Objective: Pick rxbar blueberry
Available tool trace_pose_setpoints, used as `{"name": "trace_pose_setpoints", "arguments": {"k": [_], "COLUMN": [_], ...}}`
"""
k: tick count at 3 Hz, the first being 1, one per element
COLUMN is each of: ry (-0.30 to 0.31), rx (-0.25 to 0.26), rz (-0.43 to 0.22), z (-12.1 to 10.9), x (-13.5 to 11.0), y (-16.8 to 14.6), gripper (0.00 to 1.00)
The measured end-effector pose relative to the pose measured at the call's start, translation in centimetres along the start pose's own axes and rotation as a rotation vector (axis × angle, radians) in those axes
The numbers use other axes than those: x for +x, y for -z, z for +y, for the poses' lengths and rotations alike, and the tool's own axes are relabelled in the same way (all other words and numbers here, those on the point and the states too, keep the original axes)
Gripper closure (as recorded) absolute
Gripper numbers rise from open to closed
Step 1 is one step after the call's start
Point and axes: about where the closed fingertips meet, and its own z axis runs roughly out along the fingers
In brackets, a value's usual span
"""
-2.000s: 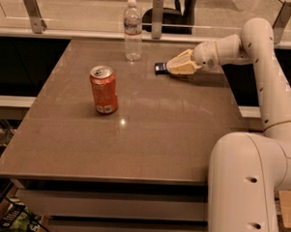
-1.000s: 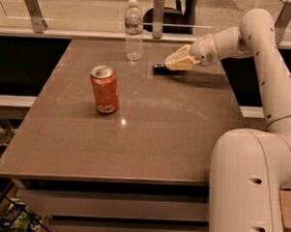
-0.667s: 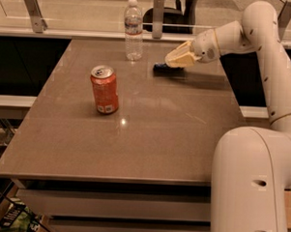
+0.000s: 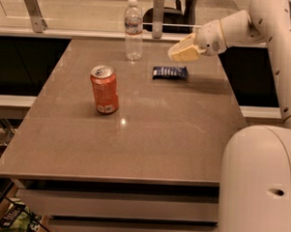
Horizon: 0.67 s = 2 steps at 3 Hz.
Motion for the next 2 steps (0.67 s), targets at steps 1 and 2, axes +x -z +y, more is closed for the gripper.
{"name": "trace_pose_setpoints", "arguments": {"k": [1, 2], "ry": [0.022, 0.023], "rx": [0.029, 0.029], "rz": [0.025, 0.025], "z": [1.13, 1.18], "x": [-2.36, -2.48], "y": [1.99, 2.01], "gripper": [1.0, 1.0]}}
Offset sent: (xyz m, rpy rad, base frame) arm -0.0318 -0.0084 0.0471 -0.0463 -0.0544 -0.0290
